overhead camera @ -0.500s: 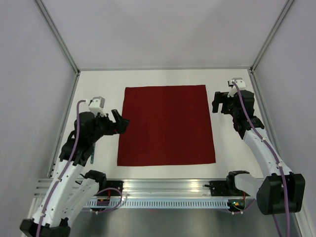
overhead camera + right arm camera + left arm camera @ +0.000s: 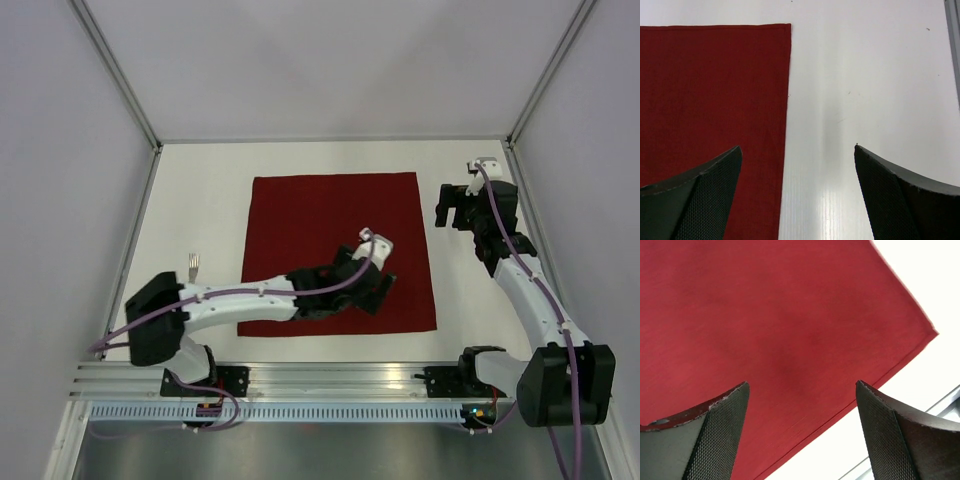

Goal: Fold the napkin, place the utensils inside, and roll it up
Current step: Fold the napkin at the center of the board.

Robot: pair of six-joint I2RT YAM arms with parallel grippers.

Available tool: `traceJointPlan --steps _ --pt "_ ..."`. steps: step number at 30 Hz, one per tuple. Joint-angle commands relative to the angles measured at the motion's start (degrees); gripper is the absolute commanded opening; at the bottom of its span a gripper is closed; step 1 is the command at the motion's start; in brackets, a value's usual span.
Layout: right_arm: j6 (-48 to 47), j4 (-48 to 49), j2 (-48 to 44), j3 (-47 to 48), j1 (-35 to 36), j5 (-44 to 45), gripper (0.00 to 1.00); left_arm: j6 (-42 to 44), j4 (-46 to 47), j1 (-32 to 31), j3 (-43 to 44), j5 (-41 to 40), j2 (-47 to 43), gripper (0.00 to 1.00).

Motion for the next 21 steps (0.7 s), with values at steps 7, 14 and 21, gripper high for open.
traceJointPlan --steps 7,14,21 --pt "1.3 -1.7 0.9 3.2 -1.4 1.2 0.97 3.9 9.3 -10.5 19.0 -0.6 23.8 0.85" --pt "1.3 -2.1 1.4 3.4 -3.6 0.8 0.96 4.0 11.8 -11.9 25.9 2.9 33.4 0.77" --pt "1.0 -2.4 2.2 3.8 -4.3 0.3 0.95 4.0 13.4 -13.4 27.9 5.6 37.5 0.73"
